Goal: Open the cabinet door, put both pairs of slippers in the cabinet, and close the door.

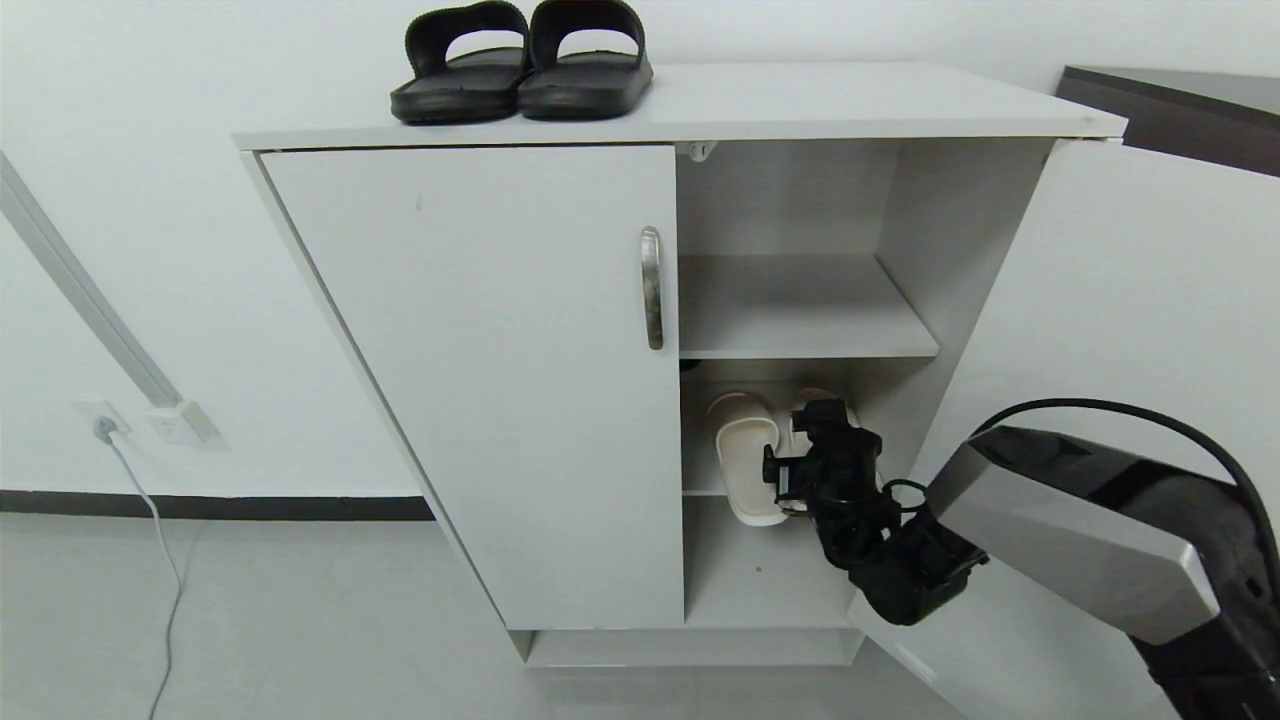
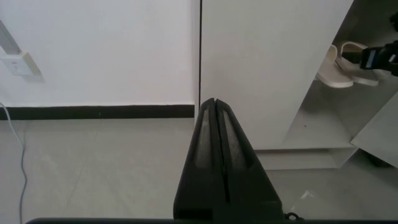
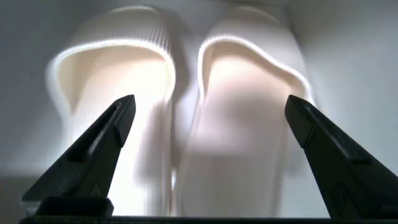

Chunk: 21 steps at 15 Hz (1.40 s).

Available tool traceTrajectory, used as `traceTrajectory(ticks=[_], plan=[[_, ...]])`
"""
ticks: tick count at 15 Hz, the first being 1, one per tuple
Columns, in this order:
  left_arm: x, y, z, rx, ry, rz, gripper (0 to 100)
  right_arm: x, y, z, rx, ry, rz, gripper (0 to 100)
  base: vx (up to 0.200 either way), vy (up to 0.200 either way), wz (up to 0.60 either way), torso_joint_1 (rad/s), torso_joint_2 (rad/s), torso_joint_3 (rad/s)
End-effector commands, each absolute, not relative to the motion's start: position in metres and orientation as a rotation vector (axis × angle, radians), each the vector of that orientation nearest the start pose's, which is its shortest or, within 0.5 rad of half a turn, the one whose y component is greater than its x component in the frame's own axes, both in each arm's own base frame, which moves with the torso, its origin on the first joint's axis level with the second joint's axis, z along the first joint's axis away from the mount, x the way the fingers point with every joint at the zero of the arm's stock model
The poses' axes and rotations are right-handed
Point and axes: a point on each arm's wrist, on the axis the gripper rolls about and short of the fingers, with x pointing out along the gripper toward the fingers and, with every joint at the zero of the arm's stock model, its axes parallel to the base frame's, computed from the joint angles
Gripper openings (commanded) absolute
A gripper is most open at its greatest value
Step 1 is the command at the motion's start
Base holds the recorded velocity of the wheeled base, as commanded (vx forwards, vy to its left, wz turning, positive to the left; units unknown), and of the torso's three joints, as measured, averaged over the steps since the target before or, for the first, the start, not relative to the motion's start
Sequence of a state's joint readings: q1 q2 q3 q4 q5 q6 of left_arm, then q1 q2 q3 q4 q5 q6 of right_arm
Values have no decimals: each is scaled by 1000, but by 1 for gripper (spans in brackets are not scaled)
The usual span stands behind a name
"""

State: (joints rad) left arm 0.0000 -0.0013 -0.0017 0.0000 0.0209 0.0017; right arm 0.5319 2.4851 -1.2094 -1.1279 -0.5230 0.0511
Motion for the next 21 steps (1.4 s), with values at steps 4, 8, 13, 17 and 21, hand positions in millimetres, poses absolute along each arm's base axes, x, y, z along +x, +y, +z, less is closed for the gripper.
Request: traceTrajectory(ticks=[4,8,13,17,21], plan=[[-23,0,76,3,-2,11,0,313,226,55,-2,86,128,100,0,0,0,0,0,0],[-23,0,76,2,-2,2,0,305,231,52,-9,98,149,100,0,0,0,0,0,0],[-23,0,76,2,-2,2,0,300,234,51,-13,104,163,100,-200,0,0,3,2,1],[-23,0,76,2,-2,3,0,298,234,49,-13,104,166,100,0,0,0,0,0,0],[-23,0,76,3,-2,3,0,297,235,47,-16,108,172,100,0,0,0,0,0,0]])
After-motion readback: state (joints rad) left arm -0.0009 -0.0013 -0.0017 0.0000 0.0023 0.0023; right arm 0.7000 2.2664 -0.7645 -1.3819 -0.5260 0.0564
